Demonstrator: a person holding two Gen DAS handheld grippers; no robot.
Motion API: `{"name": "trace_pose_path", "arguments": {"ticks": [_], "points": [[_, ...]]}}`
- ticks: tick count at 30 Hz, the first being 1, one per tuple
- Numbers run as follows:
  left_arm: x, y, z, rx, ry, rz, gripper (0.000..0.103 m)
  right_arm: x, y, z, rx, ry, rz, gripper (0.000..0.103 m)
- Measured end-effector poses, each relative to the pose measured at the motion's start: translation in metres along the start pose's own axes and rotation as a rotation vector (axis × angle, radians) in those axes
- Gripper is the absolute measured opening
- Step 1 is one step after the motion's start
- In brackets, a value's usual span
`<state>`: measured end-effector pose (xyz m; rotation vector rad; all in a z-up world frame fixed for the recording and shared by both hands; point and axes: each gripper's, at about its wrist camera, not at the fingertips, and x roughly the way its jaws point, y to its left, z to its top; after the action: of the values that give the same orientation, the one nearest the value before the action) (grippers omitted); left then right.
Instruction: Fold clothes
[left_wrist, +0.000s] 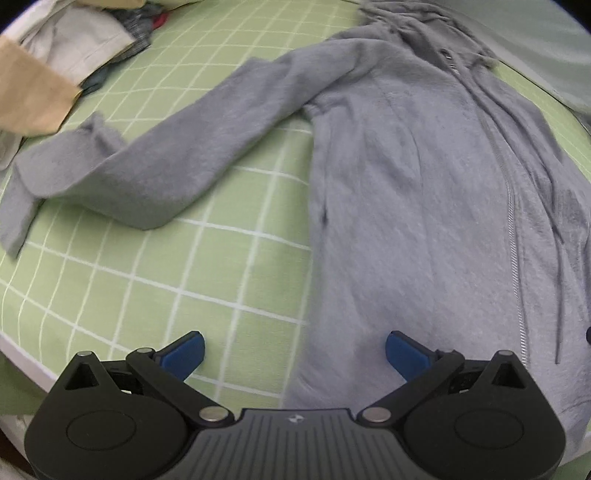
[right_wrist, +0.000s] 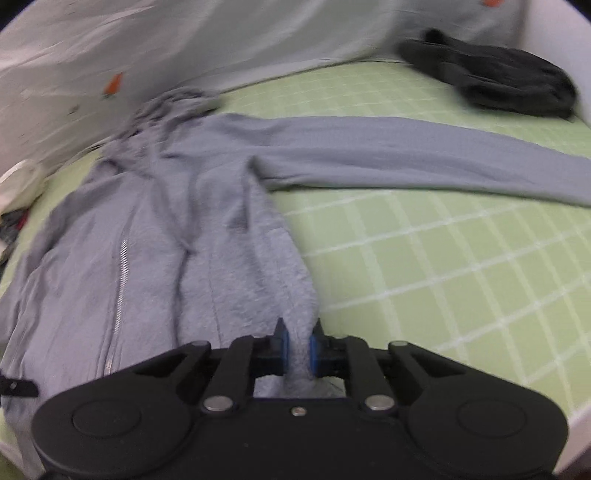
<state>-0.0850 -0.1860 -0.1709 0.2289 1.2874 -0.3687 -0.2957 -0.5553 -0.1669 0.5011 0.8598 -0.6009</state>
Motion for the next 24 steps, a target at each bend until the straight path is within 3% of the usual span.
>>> {"name": "trace_pose_path", "arguments": {"ticks": [2, 5, 7, 8, 10, 14, 19, 21, 23, 24], "points": [[-0.002, 0.0, -0.002, 0.014, -0.003, -0.015, 0.103, -0.001, -0.006, 0.0, 0.002, 0.004, -0.027, 0.014], [-0.006, 0.012, -0.001, 0.002, -0.014, -0.02, 0.103, -0.003, 0.003, 0.0, -0.039, -0.001, -0.084, 0.027], [-0.01, 0.025, 0.001, -0.026, -0.021, -0.044, 0.103, -0.006, 0.015, -0.001, -0.083, -0.016, -0.143, 0.06], [-0.012, 0.033, 0.003, -0.043, -0.022, -0.07, 0.103, -0.008, 0.021, -0.001, -0.103, -0.027, -0.165, 0.067], [-0.017, 0.047, 0.005, -0.067, -0.03, -0.111, 0.103, -0.011, 0.031, -0.001, -0.12, -0.063, -0.16, 0.097], [-0.036, 0.07, 0.01, -0.066, -0.098, -0.09, 0.103, -0.011, 0.056, 0.002, -0.142, -0.106, -0.118, 0.102], [-0.05, 0.113, 0.024, -0.079, -0.158, -0.091, 0.102, 0.007, 0.095, -0.011, -0.182, -0.072, -0.116, 0.103], [-0.043, 0.128, 0.03, -0.078, -0.138, -0.052, 0.098, 0.015, 0.106, -0.017, -0.167, -0.052, -0.125, 0.103], [-0.038, 0.146, 0.034, -0.109, -0.125, -0.071, 0.085, 0.023, 0.116, -0.023, -0.148, -0.035, -0.133, 0.103], [-0.036, 0.155, 0.036, -0.127, -0.119, -0.086, 0.084, 0.025, 0.12, -0.025, -0.126, -0.041, -0.134, 0.103]]}}
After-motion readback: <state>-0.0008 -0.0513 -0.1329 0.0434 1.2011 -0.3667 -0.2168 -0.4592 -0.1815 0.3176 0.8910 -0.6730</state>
